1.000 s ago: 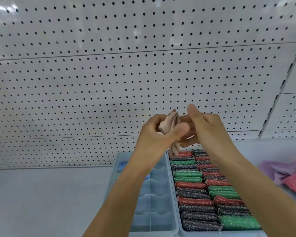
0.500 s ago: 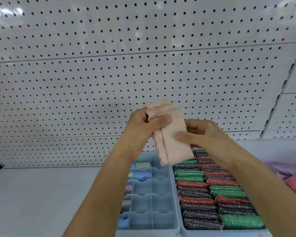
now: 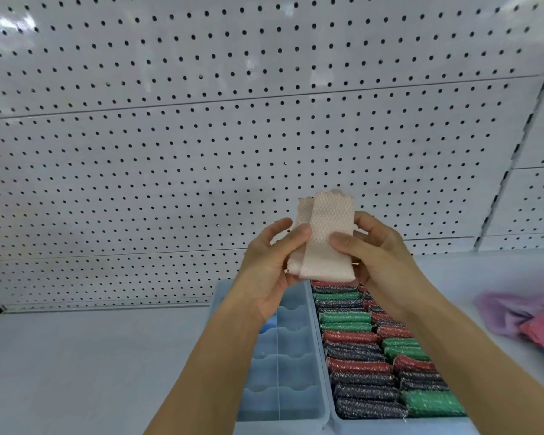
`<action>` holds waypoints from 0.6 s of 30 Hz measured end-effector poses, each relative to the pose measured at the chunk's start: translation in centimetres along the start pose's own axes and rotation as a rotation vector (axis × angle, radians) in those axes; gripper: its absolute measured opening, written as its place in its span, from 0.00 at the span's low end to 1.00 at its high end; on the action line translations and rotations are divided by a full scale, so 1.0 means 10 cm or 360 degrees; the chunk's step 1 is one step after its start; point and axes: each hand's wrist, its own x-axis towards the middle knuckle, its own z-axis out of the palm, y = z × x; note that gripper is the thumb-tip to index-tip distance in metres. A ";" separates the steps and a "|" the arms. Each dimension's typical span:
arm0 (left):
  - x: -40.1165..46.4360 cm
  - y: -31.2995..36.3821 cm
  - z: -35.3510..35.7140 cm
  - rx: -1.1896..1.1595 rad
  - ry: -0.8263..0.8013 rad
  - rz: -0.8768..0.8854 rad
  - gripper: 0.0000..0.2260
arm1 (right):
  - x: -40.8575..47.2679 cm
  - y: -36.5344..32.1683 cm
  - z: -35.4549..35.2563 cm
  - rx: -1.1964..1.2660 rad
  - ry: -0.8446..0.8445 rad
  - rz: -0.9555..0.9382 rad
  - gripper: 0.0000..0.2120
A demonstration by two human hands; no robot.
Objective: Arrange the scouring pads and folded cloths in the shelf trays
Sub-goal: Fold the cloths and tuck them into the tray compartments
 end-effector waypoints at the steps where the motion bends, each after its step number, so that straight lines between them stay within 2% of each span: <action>1: -0.02 -0.02 0.00 0.0044 -0.0037 -0.0079 0.29 | 0.00 0.01 0.00 -0.0010 -0.0016 -0.0009 0.12; 4: -0.07 -0.06 0.01 0.0055 -0.0178 -0.0331 0.21 | -0.01 0.05 -0.01 -0.0054 -0.0059 -0.0038 0.14; 5: -0.07 -0.07 0.02 0.0051 -0.0200 -0.0337 0.20 | -0.01 0.06 -0.02 -0.0080 -0.0054 -0.0047 0.13; 8: -0.02 -0.11 0.01 0.0024 -0.0188 -0.0085 0.22 | -0.02 0.09 -0.06 -0.0147 -0.0024 -0.0042 0.08; 12: -0.02 -0.07 -0.01 0.0228 -0.0239 0.0332 0.12 | -0.01 0.08 -0.09 0.0032 -0.0031 0.0005 0.07; 15: -0.06 -0.04 -0.01 0.0282 -0.0368 0.0401 0.08 | -0.03 0.06 -0.10 0.0149 -0.0090 0.0011 0.08; 18: -0.09 -0.03 -0.02 0.0170 -0.0425 0.0326 0.12 | -0.03 0.08 -0.10 0.0156 -0.0106 -0.0056 0.12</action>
